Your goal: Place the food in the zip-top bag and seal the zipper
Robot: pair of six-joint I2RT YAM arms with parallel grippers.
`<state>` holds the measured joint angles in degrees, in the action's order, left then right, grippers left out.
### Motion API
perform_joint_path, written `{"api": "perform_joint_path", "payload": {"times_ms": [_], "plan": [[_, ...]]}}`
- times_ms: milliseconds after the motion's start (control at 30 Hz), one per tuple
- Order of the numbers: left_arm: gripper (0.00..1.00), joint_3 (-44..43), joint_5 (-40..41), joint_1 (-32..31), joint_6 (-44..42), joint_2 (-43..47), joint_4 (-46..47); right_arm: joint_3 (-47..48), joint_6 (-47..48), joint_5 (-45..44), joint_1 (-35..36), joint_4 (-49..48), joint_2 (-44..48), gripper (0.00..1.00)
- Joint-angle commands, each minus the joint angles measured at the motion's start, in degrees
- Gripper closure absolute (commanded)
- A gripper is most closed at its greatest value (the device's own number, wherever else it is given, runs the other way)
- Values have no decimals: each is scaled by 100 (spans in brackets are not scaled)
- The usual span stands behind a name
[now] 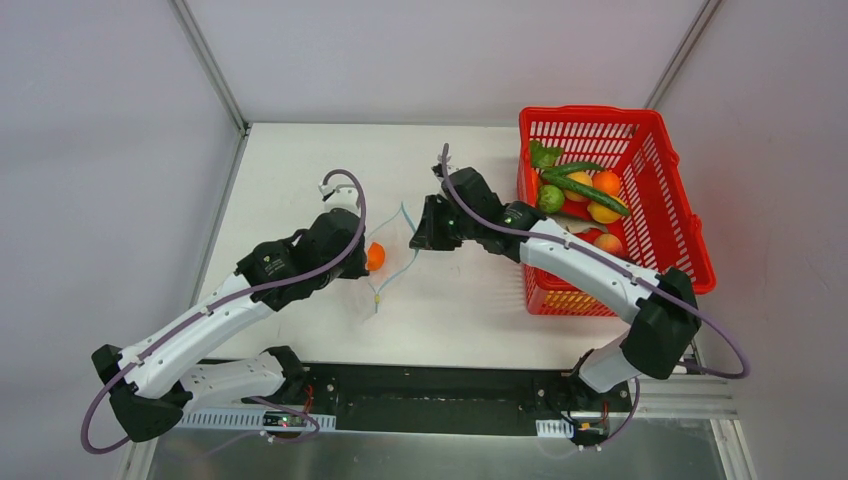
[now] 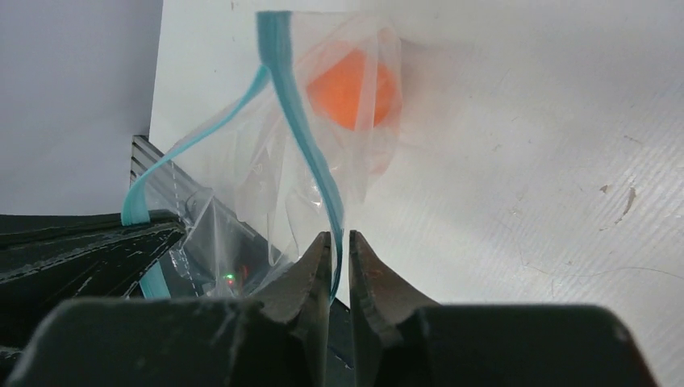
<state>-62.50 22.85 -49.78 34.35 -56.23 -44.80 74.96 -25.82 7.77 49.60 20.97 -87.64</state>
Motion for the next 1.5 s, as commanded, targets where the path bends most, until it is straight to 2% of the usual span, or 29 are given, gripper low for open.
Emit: {"api": "perform_joint_path", "payload": {"times_ms": [0,33,100,233,300,467,633,700,767,833,900,1000,1067,1233,1367,1467], "plan": [[100,-3,-244,57,142,64,421,-12,218,-257,-4,72,384,83],[100,-7,-254,61,135,55,430,-13,261,-181,-7,85,409,81],[100,-19,-288,65,138,13,416,105,441,88,-5,318,407,72],[100,45,-292,74,142,33,429,475,702,-61,-10,914,543,41],[100,109,-246,81,142,69,454,463,754,-278,-12,918,813,31],[100,85,-245,107,125,82,465,415,1026,-1063,-25,807,1625,24],[100,142,-362,102,182,56,559,304,1427,-3215,-154,675,2459,11],[100,197,-386,101,207,75,606,268,1611,-3855,-468,615,2678,10],[100,251,-395,101,219,77,644,213,1646,-4043,-1009,620,2807,9],[100,256,-395,100,215,85,656,126,1539,-3713,-1696,700,2850,8],[100,243,-420,110,200,87,656,42,1251,-2902,-2390,944,2822,7],[100,220,-469,107,179,86,648,-231,1132,-1156,-3078,1153,2802,5],[100,234,-457,109,162,94,648,-513,1133,-99,-3156,1108,2829,2],[100,228,-454,110,152,59,675,-856,846,1456,-3158,876,2813,0],[100,223,-482,117,160,31,691,-925,593,2052,-3048,682,2623,0],[100,234,-470,118,175,47,670,-803,619,2121,-2619,607,2396,0]]}}
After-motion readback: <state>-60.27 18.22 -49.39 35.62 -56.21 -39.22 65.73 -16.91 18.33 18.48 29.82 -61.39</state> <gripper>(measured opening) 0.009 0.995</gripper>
